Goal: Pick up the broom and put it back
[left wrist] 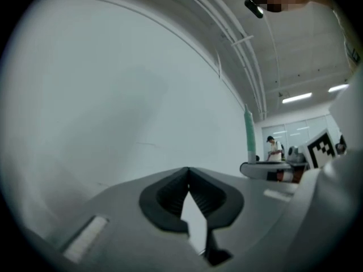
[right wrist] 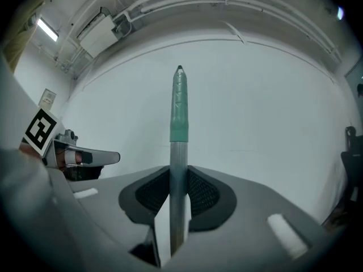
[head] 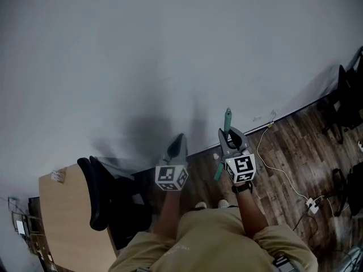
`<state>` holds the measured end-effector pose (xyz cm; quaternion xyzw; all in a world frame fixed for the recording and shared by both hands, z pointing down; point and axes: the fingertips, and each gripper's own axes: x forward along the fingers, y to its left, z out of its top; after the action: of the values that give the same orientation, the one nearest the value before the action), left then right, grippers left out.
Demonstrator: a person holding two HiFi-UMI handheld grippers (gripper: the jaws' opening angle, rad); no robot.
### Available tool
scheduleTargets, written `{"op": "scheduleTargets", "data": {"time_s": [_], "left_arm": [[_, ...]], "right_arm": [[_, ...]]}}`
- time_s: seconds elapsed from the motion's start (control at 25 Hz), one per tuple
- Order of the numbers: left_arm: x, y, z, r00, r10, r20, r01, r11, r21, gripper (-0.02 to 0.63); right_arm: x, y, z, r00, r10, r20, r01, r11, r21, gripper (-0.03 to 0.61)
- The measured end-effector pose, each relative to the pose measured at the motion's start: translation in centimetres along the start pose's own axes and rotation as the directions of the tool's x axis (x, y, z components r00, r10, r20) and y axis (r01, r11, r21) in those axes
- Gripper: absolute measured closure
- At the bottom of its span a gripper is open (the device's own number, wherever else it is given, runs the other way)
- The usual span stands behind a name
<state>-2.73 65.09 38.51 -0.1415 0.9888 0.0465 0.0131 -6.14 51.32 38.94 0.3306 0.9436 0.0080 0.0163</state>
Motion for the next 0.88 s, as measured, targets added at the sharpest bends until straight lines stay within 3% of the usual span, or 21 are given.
{"op": "scheduleTargets", "data": {"time_s": [0.16,0.4,0.6,0.88], "left_arm": [[0.8,-0.2,-0.6,0.990,-0.136,-0.033,0.136,0.991,-0.022,0.614],[2.2,-0.8,-5.1,0.951,-0.300,-0.072,0.286,0.945,-0.158,0.614],[3.3,-7.4,-8.0,0.880,-0.463,-0.104,0.434,0.874,-0.221,0.614],[2.2,-21.4,-8.1,0.745,-0.657,-0.113,0.627,0.748,-0.217,0.614]], "right_arm": [[0.1,0.3,-1.1,0.993,-0.097,-0.073,0.097,0.995,-0.009,0.497],[-3.7,0.5,-4.2,0.952,-0.264,-0.156,0.265,0.964,-0.018,0.497],[-11.4,-2.2,-5.6,0.883,-0.426,-0.198,0.435,0.901,-0.001,0.495],[-21.8,-6.5,-4.8,0.791,-0.584,-0.182,0.590,0.807,-0.025,0.497]]}}
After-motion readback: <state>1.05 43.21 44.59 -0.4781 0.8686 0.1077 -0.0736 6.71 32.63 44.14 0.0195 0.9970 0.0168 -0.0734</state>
